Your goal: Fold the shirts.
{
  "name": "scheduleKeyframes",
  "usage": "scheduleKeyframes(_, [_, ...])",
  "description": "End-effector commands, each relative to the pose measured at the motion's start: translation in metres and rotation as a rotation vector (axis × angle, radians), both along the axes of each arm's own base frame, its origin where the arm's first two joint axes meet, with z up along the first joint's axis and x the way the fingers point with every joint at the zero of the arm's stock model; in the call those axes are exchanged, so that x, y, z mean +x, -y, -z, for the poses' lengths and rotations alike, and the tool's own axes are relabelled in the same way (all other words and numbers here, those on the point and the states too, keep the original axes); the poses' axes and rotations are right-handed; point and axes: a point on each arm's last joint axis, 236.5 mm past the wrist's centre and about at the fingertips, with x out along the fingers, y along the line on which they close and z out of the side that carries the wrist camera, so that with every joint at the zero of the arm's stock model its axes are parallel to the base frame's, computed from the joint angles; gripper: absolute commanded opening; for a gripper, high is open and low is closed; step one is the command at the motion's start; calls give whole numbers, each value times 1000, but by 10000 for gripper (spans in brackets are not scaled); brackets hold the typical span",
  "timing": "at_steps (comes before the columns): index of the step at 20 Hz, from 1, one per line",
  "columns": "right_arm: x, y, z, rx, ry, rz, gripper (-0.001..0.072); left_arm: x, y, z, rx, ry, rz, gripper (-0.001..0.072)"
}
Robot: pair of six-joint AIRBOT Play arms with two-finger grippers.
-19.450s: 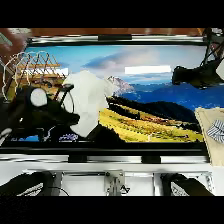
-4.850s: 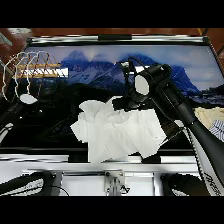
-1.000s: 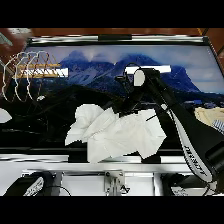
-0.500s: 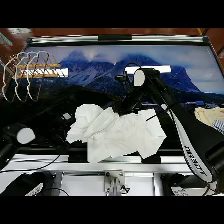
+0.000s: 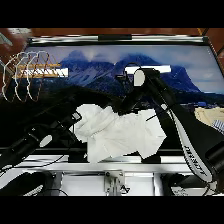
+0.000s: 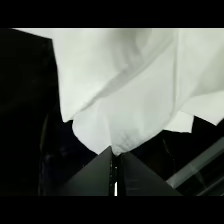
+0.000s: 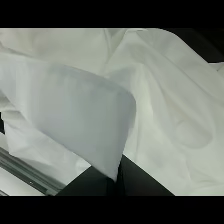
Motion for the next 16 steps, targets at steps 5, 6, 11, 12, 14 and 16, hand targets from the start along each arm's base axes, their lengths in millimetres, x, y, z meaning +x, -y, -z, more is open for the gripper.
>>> scheduleKeyframes(5, [2,7,3,-30,13,-14,75,35,21,-65,-89,48,22,46])
scheduleKeyframes(6, [3,11,4,-45,21,-20,75,26,25,-70,-93,5,70,46])
scheduleKeyframes(11, [4,22,-13,-84,45,-48,76,-14,22,-73,-201,-243,130,45])
scheduleKeyframes(12, [2,22,-20,-83,46,-53,76,-28,25,-72,-275,-348,102,45])
scheduleKeyframes(14, [-1,25,-35,-79,56,-62,75,-47,33,-77,-443,-528,66,45])
scheduleKeyframes(16, [-8,27,-51,-72,63,-74,76,-39,35,-84,-585,-586,14,45])
